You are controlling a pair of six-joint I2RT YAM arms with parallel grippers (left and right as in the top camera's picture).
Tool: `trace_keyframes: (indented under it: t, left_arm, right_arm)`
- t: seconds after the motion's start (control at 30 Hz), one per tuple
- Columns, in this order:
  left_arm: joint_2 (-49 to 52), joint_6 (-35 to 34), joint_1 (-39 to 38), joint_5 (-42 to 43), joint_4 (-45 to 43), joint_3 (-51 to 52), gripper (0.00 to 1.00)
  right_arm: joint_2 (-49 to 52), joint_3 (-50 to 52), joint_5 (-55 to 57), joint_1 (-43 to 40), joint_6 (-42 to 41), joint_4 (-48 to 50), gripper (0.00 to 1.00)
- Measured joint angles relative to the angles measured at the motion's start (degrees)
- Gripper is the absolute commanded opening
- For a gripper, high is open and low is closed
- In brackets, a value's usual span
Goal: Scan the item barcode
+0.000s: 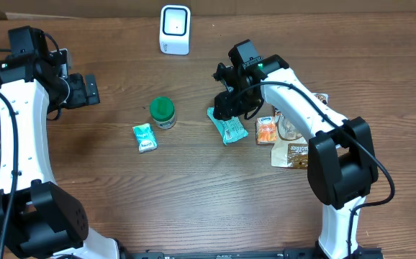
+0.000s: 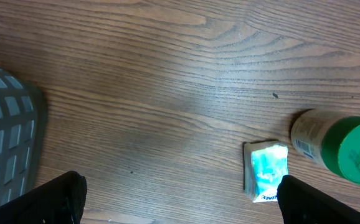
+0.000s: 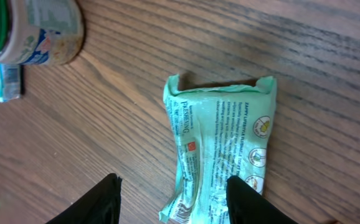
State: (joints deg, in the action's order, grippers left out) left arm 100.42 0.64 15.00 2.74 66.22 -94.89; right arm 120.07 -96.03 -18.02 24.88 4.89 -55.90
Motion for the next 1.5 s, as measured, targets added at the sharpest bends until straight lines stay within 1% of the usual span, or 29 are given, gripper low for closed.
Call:
trace_keyframes:
  t: [0.03,0.13,0.23,0.27,0.47,0.5,0.67,0.77,0.87,0.9,0.97,1.07,1.1,1.13,1.17,1.2,1.27,1.33,1.4,1.43,1.5]
  left_arm:
    - [0.00,0.00,0.00,-0.02,-0.02,0.00,1.00]
    - [0.00,0.00,0.00,0.00,-0.02,0.00,1.00]
    - [0.00,0.00,0.00,-0.02,-0.02,0.00,1.00]
    - [0.00,0.00,0.00,-0.02,-0.02,0.02,1.00]
    - [0.00,0.00,0.00,-0.02,-0.02,0.00,1.00]
    - [0.00,0.00,0.00,-0.02,-0.02,0.00,1.00]
    - [0.00,0.00,0.00,-0.02,-0.02,0.00,1.00]
    - [0.00,0.00,0.00,0.00,-0.02,0.02,1.00]
    - [0.00,0.00,0.00,-0.02,-0.02,0.00,1.00]
    - [0.00,0.00,0.00,-0.02,-0.02,0.02,1.00]
    - [0.00,0.00,0.00,-0.02,-0.02,0.00,1.00]
    - [0.00,0.00,0.00,-0.02,-0.02,0.02,1.00]
    - [0.00,0.00,0.00,-0.02,-0.02,0.02,1.00]
    - [0.00,0.00,0.00,-0.02,-0.02,0.02,1.00]
    - [0.00,0.00,0.00,0.00,-0.02,0.02,1.00]
    - [0.00,0.00,0.00,0.00,-0.02,0.00,1.00]
    - [0.00,0.00,0.00,0.00,0.00,0.00,1.00]
    - [0.00,0.00,0.00,0.00,0.02,0.00,1.00]
    - [0.00,0.00,0.00,-0.02,-0.04,0.00,1.00]
    - [0.00,0.00,0.00,0.00,-0.04,0.00,1.00]
    - [0.00,0.00,0.00,-0.02,-0.02,0.00,1.00]
  right_arm:
    - [0.00,0.33,0.42,0.44,0.07,1.31,0.48]
    - [1.51,1.46,1.09,5.35,0.48,3.78,0.48]
    - [3.02,1.60,1.07,7.65,0.70,5.35,0.47]
    - [3.67,1.70,1.57,8.09,0.35,6.36,0.45]
    - [4.24,1.92,7.45,7.45,-3.87,12.90,0.44]
    - [4.24,1.92,9.99,7.28,-5.51,14.14,0.44]
    - [4.24,1.92,22.62,4.33,-14.95,16.46,0.44]
    - [4.24,1.92,25.18,-0.66,-18.08,14.88,0.45]
    - [4.28,1.92,22.21,-5.14,-17.90,12.48,0.45]
    - [4.28,1.92,20.81,-5.95,-17.64,12.28,0.47]
    - [4.28,1.92,16.83,-6.69,-16.13,12.13,0.55]
    - [4.28,1.92,13.75,-6.45,-12.13,11.69,0.55]
    - [4.28,1.92,13.49,-6.47,-12.28,10.86,0.55]
    - [4.28,1.92,13.29,-6.49,-12.39,10.23,0.63]
    - [4.28,1.92,12.66,-6.51,-13.27,9.31,0.77]
    - [4.28,1.92,12.00,-6.51,-13.18,8.48,0.80]
    - [4.31,0.92,9.25,-6.64,-13.68,4.46,0.83]
    - [4.68,-4.66,5.29,-7.30,-13.53,-1.86,0.85]
    - [4.85,-8.83,4.11,-8.02,-12.57,-5.73,0.88]
    - [4.83,-12.13,3.17,-9.01,-10.36,-8.24,0.88]
    - [4.83,-13.86,2.51,-10.84,-5.70,-10.12,0.87]
